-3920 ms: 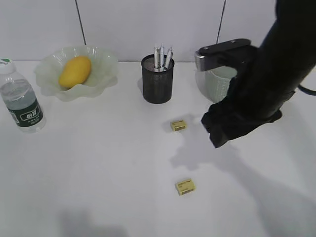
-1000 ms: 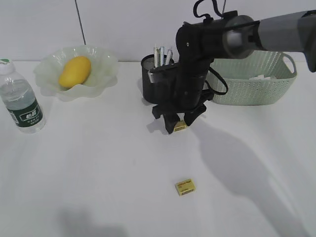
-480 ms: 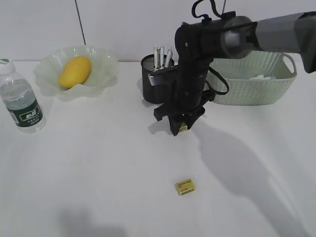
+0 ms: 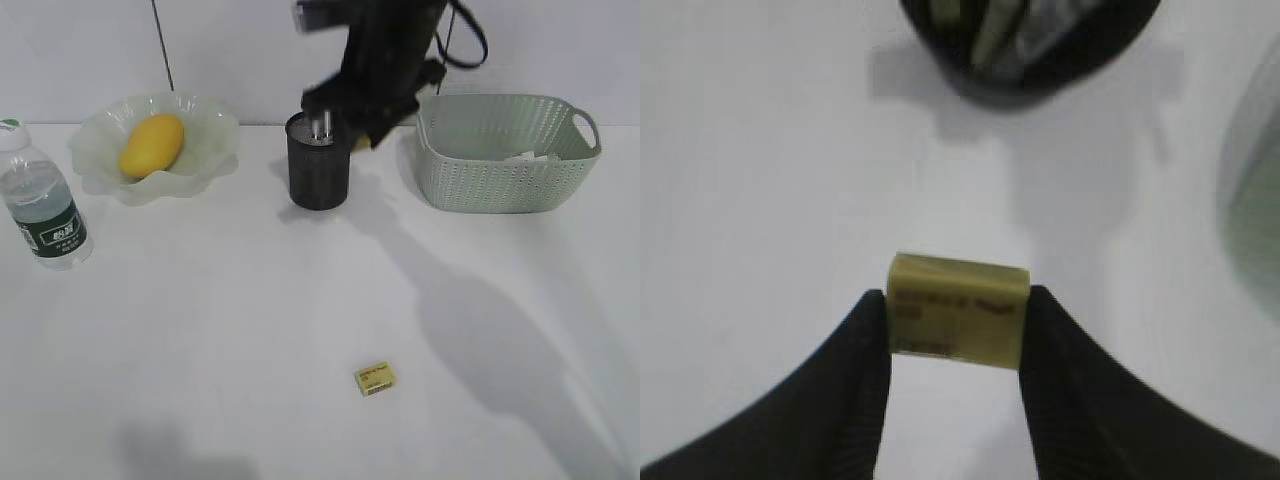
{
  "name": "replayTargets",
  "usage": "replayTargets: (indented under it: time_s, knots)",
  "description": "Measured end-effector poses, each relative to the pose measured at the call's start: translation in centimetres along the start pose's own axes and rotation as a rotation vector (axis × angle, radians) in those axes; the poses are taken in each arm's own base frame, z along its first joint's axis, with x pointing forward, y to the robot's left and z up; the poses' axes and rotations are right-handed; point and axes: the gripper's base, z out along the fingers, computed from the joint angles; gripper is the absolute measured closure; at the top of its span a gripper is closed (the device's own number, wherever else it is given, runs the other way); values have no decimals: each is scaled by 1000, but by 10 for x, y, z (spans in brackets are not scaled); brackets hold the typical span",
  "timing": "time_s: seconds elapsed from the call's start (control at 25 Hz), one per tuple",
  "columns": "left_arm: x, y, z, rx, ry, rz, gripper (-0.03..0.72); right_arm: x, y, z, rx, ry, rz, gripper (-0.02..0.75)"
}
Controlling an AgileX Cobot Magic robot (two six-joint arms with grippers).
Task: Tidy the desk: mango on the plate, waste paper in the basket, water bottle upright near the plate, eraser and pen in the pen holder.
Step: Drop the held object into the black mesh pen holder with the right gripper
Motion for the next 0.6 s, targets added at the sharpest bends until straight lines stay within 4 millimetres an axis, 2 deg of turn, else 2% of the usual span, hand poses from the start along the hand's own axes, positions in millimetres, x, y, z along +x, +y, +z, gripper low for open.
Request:
replayTargets:
  time_s: [0.12,0.28,0.4,0.6]
  knots:
    - [0,0,0,0,0,0,253,-12,1,-16,1,-97,9,416]
    - [0,0,0,0,0,0,253,-22,1,-20,1,-195,23,416]
    - [0,0,0,0,0,0,253,-29,0,-15,2,-258,30,416]
    - [0,0,0,0,0,0,253,-35,-1,6,3,-307,37,416]
